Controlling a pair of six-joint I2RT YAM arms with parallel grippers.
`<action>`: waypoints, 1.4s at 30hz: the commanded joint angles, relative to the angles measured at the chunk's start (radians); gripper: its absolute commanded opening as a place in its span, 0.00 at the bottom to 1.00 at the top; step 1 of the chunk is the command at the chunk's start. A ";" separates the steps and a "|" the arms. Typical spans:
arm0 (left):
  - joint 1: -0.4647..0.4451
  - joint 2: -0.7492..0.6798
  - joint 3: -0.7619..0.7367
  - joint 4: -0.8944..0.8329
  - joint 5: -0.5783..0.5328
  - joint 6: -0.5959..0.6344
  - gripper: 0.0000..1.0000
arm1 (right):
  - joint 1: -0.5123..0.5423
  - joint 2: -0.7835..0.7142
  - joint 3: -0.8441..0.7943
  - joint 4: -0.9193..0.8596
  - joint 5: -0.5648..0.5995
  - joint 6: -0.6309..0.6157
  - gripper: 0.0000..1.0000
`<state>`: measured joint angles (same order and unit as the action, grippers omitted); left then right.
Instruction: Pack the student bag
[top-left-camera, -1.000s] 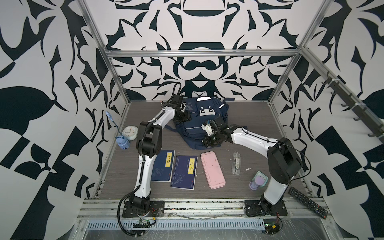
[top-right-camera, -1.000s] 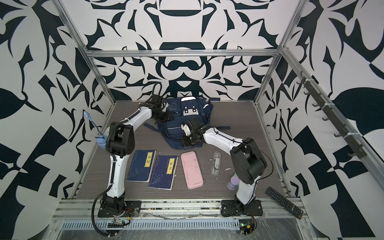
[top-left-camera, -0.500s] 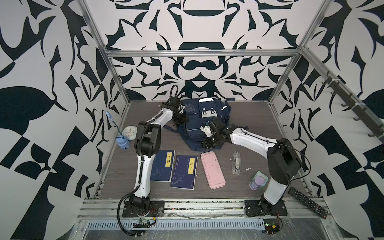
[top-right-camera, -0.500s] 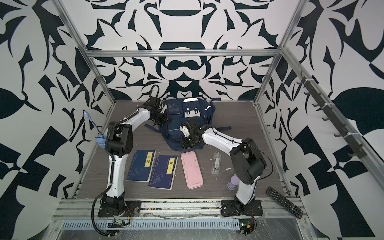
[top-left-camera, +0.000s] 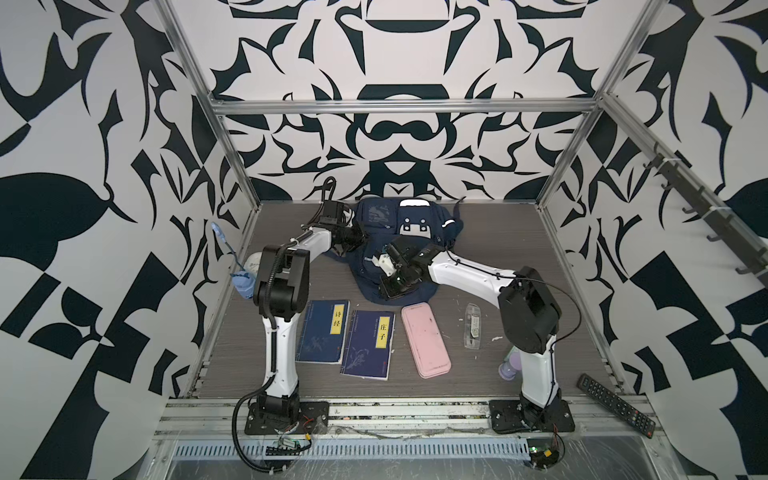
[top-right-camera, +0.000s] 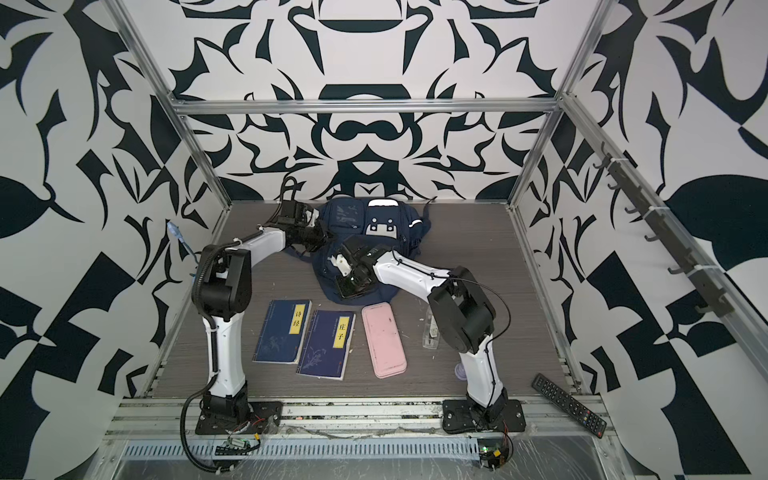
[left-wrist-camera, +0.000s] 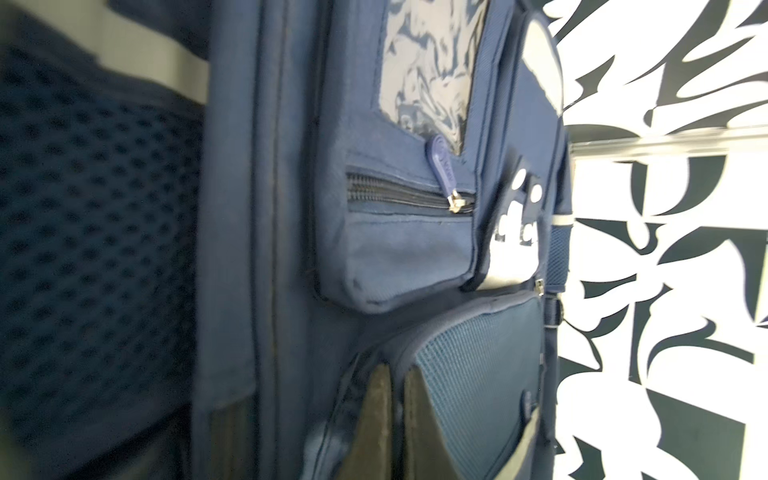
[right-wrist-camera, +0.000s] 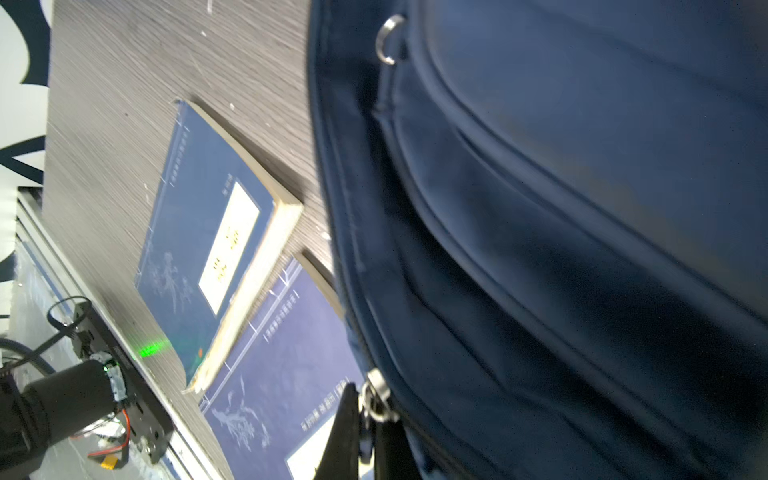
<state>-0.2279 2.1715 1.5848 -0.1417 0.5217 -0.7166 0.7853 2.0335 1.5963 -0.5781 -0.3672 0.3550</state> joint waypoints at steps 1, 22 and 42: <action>0.003 -0.059 -0.016 0.103 0.023 -0.071 0.00 | 0.021 0.018 0.132 -0.034 -0.054 -0.029 0.00; 0.098 -0.185 -0.294 0.397 -0.043 -0.237 0.00 | 0.022 0.209 0.351 0.005 -0.115 0.082 0.00; 0.030 -0.290 -0.556 0.777 -0.295 -0.498 0.00 | -0.069 -0.022 -0.007 0.014 -0.087 0.047 0.00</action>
<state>-0.1844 1.9232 1.0077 0.5343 0.2840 -1.1713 0.6788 2.0541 1.6119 -0.5835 -0.4545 0.3988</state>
